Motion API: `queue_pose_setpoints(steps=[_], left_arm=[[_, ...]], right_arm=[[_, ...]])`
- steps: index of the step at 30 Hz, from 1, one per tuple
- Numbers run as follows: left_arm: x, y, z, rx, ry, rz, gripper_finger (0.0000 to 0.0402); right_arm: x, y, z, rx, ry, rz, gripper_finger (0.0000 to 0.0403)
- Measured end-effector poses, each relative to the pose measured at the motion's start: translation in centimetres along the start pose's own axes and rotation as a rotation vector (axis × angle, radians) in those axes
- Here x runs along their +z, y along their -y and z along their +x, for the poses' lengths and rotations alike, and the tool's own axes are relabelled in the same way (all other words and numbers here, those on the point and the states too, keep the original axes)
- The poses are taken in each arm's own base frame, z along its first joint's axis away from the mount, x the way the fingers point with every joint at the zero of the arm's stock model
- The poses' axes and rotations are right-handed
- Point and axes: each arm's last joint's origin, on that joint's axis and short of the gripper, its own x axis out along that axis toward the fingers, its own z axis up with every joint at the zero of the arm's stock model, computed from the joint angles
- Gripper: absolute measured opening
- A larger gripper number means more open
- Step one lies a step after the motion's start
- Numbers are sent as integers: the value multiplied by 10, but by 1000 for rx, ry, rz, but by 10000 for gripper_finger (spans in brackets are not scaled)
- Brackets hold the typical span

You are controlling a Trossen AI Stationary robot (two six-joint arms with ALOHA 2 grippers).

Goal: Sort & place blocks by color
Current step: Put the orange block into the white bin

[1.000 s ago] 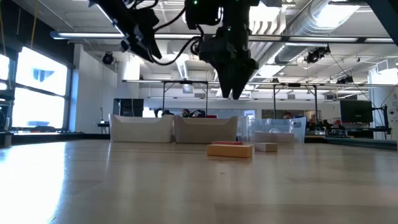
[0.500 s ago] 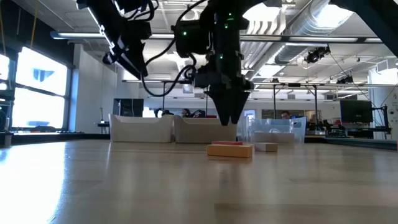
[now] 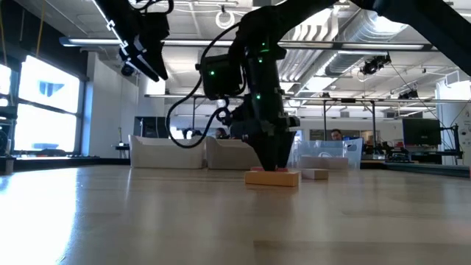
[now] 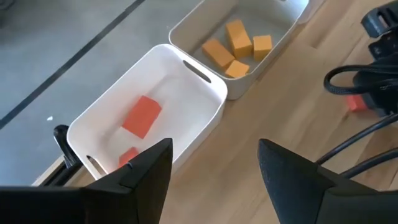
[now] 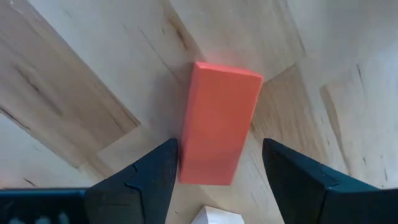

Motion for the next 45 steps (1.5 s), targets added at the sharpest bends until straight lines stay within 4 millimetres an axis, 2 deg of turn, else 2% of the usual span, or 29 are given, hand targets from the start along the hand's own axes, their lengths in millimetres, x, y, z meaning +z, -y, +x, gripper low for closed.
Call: queue_pose_setpoints(steps=[4,11,20,33,38,45], left_arm=[[0,-3,-9,-4,28,-9,223],[-1,-6,-17,-7,53,-18,223],[-6,-4,-17,-94,-4,-74,223],[-5,-1,-18,-197,-26,-223,223],[-4,1,-18,-271,-34,-298,223],[0,3,-19,-313,-16,-376,223]], right_arm=[[1,0,1,8,-3,1,196],[0,-1,1,37,-19,-45,89],[-6,-3,-7,15,-5,-144,88],[-37,-29,-63,-28,181,-277,89],[-49,-37,-89,-58,322,-328,89],[-55,-45,-119,-89,541,-380,89]])
